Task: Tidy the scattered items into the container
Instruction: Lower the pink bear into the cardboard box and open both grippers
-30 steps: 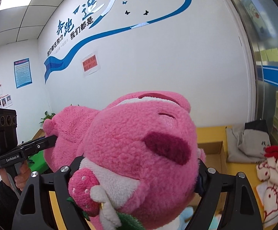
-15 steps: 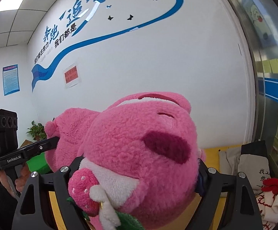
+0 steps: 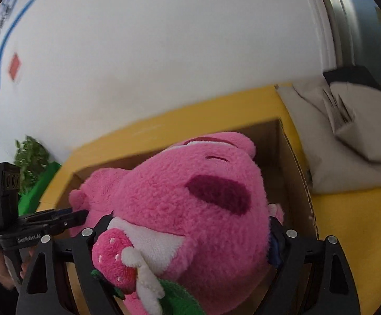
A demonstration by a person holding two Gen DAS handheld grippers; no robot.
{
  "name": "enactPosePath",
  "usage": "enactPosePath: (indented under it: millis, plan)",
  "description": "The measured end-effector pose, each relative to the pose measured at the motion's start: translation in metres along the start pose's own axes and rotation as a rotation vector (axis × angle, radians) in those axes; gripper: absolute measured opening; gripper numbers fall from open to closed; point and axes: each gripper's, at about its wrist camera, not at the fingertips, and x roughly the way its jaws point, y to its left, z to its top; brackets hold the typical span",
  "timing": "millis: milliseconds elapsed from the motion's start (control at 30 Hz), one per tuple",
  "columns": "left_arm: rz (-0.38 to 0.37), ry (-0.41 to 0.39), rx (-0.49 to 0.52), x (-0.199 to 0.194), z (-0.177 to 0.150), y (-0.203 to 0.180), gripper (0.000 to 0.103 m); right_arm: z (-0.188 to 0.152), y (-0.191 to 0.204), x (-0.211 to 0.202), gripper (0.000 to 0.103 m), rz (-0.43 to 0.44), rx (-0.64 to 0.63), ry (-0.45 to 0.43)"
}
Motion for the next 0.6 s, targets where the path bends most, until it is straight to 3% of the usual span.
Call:
enactPosePath:
  millis: [67,233,367,433,500,600]
  plan:
    - [0.022,-0.039,0.009,-0.005,0.001,-0.004,0.062,0.002,-0.002,-0.003,0.098,-0.075,-0.043,-0.024]
    - [0.020,-0.100,-0.016,-0.055,0.006,-0.006,0.061,0.013,-0.001,-0.062,0.103,-0.108,-0.101,-0.078]
    - [0.057,-0.138,0.054,-0.117,-0.006,-0.006,0.062,-0.007,0.023,-0.117,0.103,0.009,-0.281,0.014]
    - [0.145,-0.069,0.121,-0.126,-0.026,-0.010,0.067,-0.036,0.039,-0.126,0.103,0.066,-0.402,0.112]
    - [0.219,0.049,0.146,-0.115,-0.052,-0.004,0.068,-0.063,0.046,-0.123,0.103,0.064,-0.461,0.181]
    - [0.212,0.289,0.072,-0.085,-0.103,0.025,0.061,-0.098,0.043,-0.100,0.101,0.046,-0.436,0.325]
